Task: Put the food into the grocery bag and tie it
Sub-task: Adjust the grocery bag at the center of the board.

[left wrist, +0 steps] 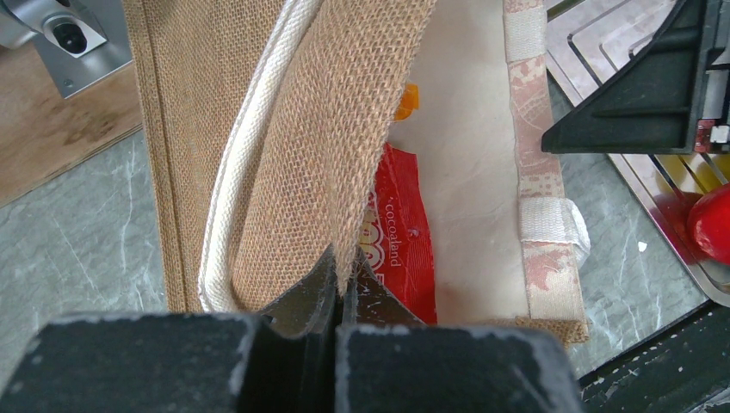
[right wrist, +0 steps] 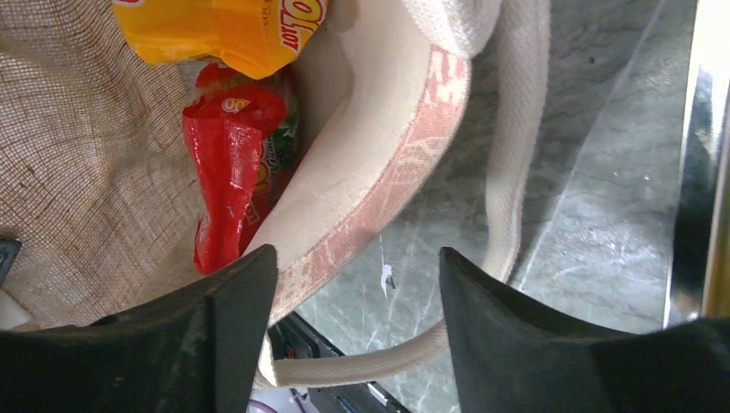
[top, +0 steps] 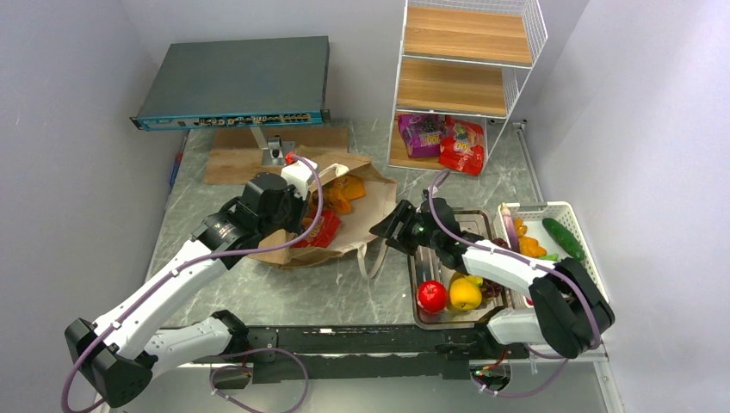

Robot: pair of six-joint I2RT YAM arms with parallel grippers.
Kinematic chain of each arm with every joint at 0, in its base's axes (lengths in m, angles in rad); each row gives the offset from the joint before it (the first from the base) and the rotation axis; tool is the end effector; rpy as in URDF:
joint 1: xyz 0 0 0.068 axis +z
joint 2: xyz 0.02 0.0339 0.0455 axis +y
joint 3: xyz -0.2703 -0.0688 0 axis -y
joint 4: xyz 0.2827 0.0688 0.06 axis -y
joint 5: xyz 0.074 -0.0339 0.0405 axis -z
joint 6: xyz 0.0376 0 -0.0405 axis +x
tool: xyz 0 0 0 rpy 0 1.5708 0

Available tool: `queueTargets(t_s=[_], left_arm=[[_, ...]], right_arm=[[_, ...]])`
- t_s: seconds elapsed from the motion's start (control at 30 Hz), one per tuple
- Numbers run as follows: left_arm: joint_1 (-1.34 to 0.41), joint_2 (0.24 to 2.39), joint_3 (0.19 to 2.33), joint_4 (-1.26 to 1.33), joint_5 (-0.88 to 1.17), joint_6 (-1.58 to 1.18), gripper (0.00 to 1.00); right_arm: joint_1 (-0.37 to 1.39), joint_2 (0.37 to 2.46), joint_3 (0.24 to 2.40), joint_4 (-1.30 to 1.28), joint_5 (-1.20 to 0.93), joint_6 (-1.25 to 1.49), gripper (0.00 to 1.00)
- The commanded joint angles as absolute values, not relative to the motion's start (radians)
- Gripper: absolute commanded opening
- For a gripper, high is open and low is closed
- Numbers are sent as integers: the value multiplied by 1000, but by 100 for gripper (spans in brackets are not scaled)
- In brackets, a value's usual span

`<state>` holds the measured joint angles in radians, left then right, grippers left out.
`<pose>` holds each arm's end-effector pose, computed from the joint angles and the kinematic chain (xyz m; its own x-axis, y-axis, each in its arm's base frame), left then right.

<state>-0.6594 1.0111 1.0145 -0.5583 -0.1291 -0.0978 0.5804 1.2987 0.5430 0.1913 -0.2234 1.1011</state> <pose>0.2034 -0.1515 0.3449 -0.4653 0.2382 -0.8525 0.4779 0.8783 -0.0155 0.2361 0.1648 0.1645 -0.8189 0.5029 -0.2767 0.0860 0.5842 0.8070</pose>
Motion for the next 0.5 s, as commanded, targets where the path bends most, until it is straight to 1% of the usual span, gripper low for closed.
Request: queueTargets(t_s=[0.0,0.07,0.1,0.17,0.2,0.27,0.33,0.4,0.47], left_arm=[[-663,1002,1043,-520,-145,-100,0],[-664,1000,1046,-523,-147,-101,0],[-664,997,1046,-525,-146,-101,0],[-664,988,1045,-521,-139,-104,0],[-663,984,1044,-519,-134,-105,0],[-664,979,1045,-514,-126,-108,0],[-664,974,1059,-513,-103,-119,0],[-663,968,1091,-527,-106,-147,0],[-664,985,1174,-605,-133,-179,0]], right_arm=[[578,1355,571,317,-264,1127,53],[581,1390,598,313,-273,1097,43],[580,1403,612,302,-284,1078,33],[582,1415,646,259,-301,1038,9],[586,1409,663,230,-303,1018,0],[604,1370,719,140,-282,963,0],[642,1337,828,-12,-237,880,0],[674,1334,980,-202,-235,790,0],[709,1339,1158,-355,-258,723,0]])
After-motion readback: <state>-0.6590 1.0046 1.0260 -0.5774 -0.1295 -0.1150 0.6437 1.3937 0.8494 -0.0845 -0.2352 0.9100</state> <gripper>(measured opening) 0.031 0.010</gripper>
